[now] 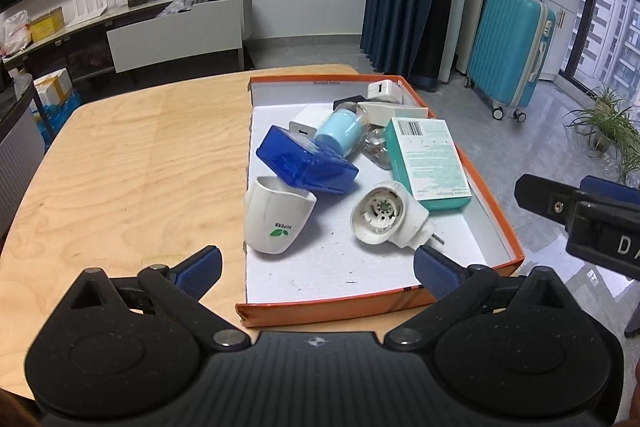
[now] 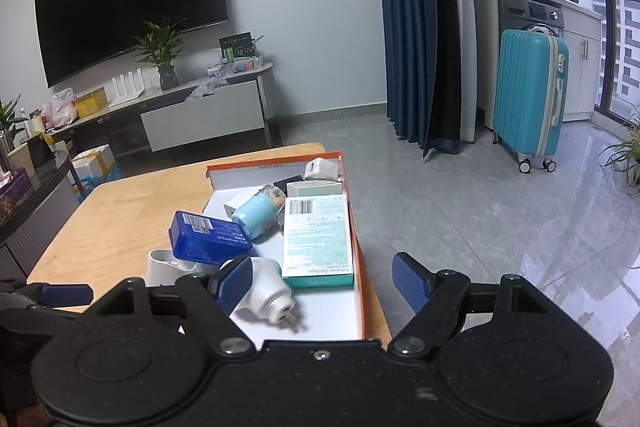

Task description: Organize rigid objects

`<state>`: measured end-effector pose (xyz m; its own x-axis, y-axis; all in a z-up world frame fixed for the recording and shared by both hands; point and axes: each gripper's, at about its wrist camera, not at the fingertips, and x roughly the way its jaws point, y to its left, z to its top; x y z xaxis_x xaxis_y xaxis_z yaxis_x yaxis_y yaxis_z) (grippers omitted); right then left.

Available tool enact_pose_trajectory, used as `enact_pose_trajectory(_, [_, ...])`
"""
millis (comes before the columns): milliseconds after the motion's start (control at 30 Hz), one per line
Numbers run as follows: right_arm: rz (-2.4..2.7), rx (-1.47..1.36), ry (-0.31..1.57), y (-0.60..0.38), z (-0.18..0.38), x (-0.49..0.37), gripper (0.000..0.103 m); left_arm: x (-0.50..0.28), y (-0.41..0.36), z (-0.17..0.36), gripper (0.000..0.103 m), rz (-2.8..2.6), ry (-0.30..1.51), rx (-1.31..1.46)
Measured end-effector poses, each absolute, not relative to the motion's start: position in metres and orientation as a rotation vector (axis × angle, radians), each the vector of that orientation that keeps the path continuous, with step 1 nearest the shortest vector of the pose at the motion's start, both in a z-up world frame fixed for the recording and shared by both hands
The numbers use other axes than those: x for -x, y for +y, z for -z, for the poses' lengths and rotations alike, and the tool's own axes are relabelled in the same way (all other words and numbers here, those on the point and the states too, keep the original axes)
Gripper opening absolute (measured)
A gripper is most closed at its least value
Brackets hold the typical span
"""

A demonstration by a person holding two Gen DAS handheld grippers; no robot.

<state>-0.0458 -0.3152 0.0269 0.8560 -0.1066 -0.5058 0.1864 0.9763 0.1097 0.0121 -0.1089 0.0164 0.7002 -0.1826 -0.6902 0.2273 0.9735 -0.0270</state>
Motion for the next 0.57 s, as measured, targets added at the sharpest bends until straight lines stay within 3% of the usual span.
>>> enact_pose_trajectory(567, [0.157, -0.158, 0.537, -0.3132, -0.0235, 0.0448, 0.092, -0.0109, -0.1071, -0.0082, 0.103, 0.259, 0.800, -0.047])
